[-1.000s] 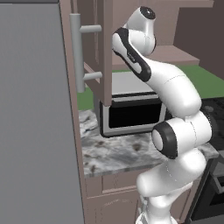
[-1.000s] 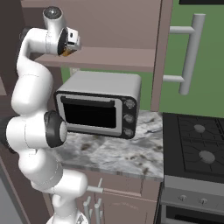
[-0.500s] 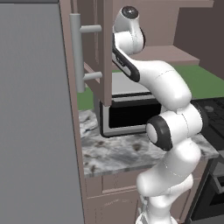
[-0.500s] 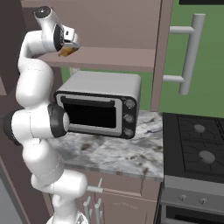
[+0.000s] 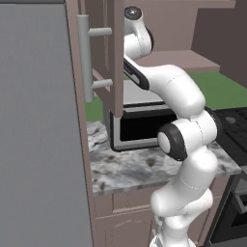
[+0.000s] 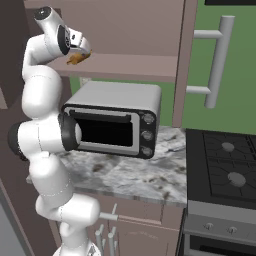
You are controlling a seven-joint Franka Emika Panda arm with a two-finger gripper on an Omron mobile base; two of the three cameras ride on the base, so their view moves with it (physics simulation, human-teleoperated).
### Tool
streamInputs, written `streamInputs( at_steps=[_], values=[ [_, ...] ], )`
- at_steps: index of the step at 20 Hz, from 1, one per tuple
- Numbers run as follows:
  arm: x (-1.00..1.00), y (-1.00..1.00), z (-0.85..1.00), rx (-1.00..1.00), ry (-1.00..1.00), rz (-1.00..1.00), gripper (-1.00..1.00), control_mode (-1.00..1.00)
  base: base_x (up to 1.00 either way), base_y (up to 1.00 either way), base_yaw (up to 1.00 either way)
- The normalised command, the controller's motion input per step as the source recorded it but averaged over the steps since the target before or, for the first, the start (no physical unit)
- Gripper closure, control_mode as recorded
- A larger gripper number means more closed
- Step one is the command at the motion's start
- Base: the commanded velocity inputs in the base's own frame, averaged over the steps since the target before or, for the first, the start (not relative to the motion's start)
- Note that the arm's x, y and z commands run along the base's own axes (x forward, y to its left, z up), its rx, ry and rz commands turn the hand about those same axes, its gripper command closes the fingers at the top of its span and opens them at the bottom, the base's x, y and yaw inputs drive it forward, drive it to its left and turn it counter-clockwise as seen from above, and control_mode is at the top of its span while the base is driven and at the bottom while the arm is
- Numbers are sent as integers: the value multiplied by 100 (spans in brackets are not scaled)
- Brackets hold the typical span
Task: Open the cabinet, retrieve the rolling pin, and place it next to the meat on the cutting board to prepare for tenderizing.
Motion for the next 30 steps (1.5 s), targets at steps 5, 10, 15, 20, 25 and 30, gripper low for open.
streamInputs(
  at_steps=[5,10,15,20,25,30],
  values=[
    [10,5,-2,0,0,0,-100,-100,0,0,0],
    [0,0,-14,0,0,0,-100,-100,0,0,0],
    [0,0,-24,0,0,0,-100,-100,0,0,0],
    [3,0,-24,0,0,0,-100,-100,0,0,0],
    [16,0,-22,0,0,0,-100,-100,0,0,0],
    [29,8,-18,0,0,0,-100,-100,0,0,0]
  ],
)
